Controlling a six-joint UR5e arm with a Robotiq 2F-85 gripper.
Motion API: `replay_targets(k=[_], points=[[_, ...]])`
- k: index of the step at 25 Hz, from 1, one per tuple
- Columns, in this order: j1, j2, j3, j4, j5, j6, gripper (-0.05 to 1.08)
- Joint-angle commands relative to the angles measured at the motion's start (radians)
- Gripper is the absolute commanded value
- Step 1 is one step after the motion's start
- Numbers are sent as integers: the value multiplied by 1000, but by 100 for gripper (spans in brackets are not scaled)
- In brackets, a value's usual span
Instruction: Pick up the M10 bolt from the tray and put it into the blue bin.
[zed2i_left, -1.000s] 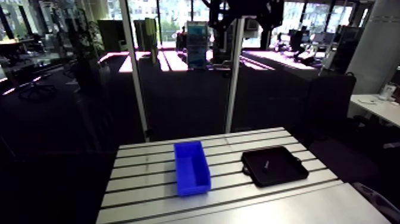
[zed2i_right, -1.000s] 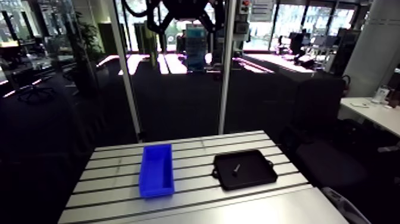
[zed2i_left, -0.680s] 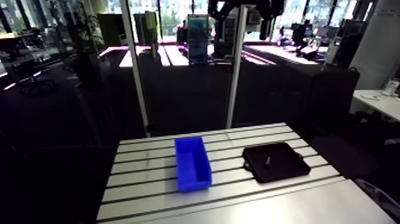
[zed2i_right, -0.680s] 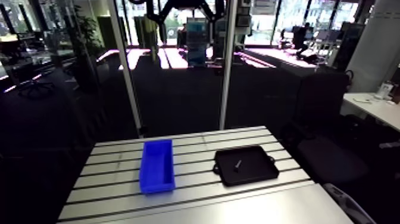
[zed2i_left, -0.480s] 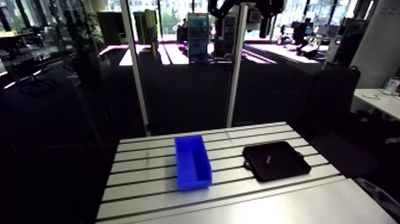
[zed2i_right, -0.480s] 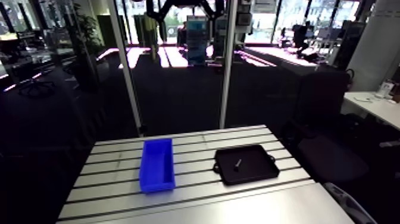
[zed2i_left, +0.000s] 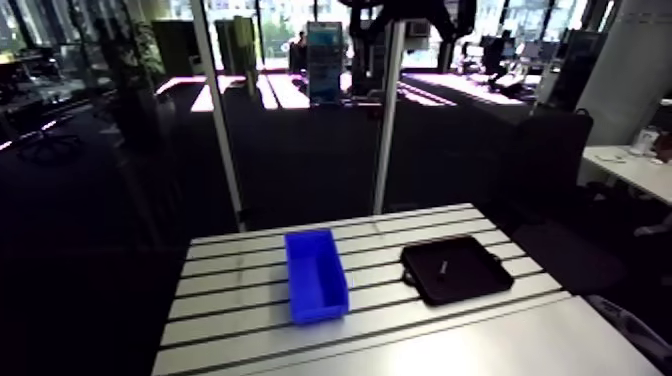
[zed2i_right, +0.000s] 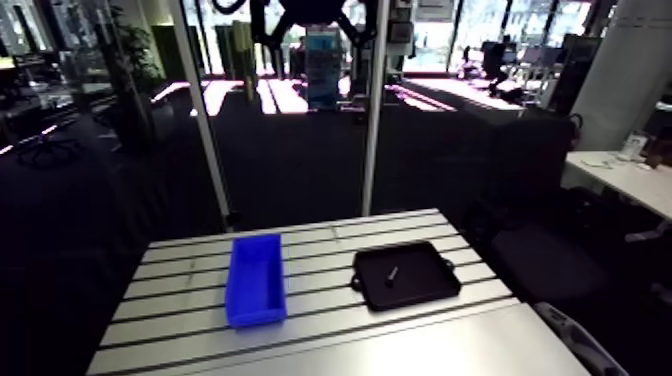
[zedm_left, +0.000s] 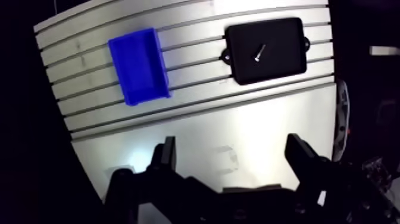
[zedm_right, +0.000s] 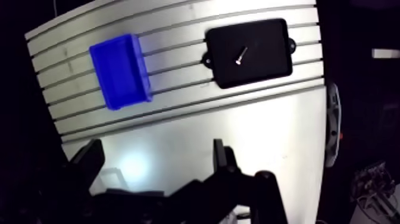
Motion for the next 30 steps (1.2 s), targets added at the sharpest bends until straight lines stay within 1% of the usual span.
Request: replay_targets(k=[1,4,6,8,10,13,15,16,18,23,26,30], points=[[-130,-19,98,-103,3,166,1],[-173,-21,159,-152,5,226,1],[-197,-27,210,-192,8,235,1],[-214,-31,256,-246,20,235,1],[-234,-31,295,-282,25,235,1],[-257,-31,352,-348,25,233,1],[-268,-31,386,-382,20,230,1],[-275,-31,401,-402,22,226,1],[-278,-30,429,-431,19,219,1],[-271,-18,472,-499,22,206,1],[-272,-4,481,-514,32,164,1],[-274,21,489,-520,34,158,1]])
